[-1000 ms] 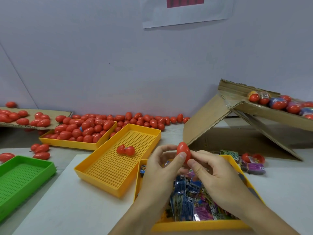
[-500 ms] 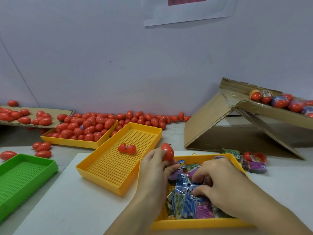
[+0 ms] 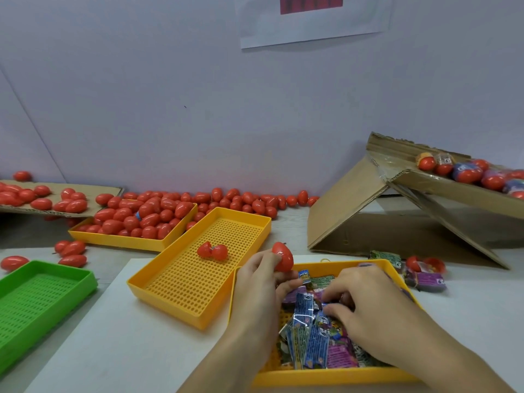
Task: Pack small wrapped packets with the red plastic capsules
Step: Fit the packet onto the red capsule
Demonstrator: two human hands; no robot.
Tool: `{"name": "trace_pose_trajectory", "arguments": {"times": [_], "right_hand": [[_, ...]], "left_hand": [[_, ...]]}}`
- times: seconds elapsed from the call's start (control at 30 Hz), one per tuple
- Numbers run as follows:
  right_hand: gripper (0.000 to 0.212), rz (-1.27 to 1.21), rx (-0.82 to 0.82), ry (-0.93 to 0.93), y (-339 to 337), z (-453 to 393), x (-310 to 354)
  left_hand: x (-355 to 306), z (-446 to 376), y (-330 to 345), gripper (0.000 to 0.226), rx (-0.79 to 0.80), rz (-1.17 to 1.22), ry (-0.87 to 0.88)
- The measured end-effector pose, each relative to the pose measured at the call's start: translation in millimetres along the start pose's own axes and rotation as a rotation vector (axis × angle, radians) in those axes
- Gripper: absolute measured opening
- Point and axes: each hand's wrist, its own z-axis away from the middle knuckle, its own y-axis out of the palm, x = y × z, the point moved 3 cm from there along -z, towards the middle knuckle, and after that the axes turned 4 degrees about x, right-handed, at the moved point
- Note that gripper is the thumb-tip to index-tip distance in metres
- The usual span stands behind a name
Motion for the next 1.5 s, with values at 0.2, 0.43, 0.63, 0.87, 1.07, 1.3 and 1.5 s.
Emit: {"name": "trace_pose_trajectory", "arguments": {"times": [0.2, 0.43, 0.63, 0.87, 1.07, 1.3, 1.5], "right_hand": [[0.01, -0.069, -0.092, -0.012, -3, 1, -2], [0.022, -0.383, -0.438, 0.084, -18, 1, -7], [0.011, -0.709, -0.469, 0.193, -15, -1, -18], [0.009, -1.13, -0.326, 0.152, -2, -3, -5], [0.009, -1.006, -0.294, 0.126, -1, -2, -3], [0.021, -0.489, -0.362, -0.128, -11, 5, 10], [0.016, -0.522, -0.37, -0.058, -12, 0, -1]], "left_hand": [[0, 1, 0, 0.011, 0.001, -0.007, -0.002], [-3, 3, 0, 0.005, 0.065, 0.013, 0.029], [-2, 8, 8, 0.013, 0.252, -0.095, -0.058], [-5, 14, 6, 0.006, 0.248, -0.314, 0.0], [-7, 13, 4, 0.03, 0.208, -0.346, 0.071], [-6, 12, 5, 0.039, 0.218, -0.399, 0.091], [-8, 15, 8, 0.035, 0.231, -0.424, 0.082]]}}
